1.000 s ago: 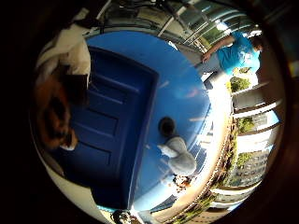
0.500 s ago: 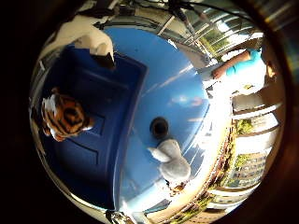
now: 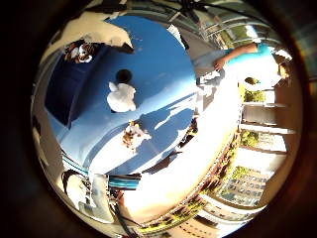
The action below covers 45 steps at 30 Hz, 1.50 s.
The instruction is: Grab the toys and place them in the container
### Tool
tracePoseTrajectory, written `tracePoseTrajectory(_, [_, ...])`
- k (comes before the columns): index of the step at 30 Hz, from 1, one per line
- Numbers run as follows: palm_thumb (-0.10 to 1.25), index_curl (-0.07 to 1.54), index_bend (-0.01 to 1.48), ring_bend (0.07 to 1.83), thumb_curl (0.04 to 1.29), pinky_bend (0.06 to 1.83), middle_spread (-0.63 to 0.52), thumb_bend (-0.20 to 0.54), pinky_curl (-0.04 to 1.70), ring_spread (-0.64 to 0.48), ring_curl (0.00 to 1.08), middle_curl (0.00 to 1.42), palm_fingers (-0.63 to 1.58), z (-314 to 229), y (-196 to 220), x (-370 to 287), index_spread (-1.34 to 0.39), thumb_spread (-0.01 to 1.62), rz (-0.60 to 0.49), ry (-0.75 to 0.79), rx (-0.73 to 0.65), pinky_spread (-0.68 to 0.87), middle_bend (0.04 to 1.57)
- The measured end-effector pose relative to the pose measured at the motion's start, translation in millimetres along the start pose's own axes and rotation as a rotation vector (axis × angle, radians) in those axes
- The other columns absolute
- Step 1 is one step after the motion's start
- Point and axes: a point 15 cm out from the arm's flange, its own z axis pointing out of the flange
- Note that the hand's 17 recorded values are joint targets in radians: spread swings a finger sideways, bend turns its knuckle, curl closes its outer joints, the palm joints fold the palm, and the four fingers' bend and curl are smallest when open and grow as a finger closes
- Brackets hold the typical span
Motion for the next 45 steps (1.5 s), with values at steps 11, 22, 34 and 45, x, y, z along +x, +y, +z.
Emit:
tracePoseTrajectory(11, [0.64,0.22,0.19,0.32,0.42,0.62,0.07,-0.028,0.25,0.29,0.28,0.33,-0.07,113,97,97,-0.34,1.08,-0.004,-0.064,-0.211,0.46,0.15])
tracePoseTrajectory(22, [0.67,0.24,0.17,0.28,0.40,0.55,0.03,-0.025,0.23,0.28,0.29,0.30,-0.03,229,99,111,-0.35,1.08,-0.071,-0.033,-0.278,0.44,0.16])
tracePoseTrajectory(34, [0.75,0.25,0.18,0.24,0.42,0.52,0.02,-0.027,0.24,0.28,0.31,0.28,-0.03,302,74,87,-0.36,1.04,-0.193,-0.056,-0.356,0.43,0.15])
tracePoseTrajectory(45, [0.79,0.29,0.20,0.36,0.42,0.53,-0.05,-0.025,0.21,0.22,0.33,0.32,0.49,342,63,77,-0.26,1.02,-0.231,-0.005,-0.445,0.44,0.27])
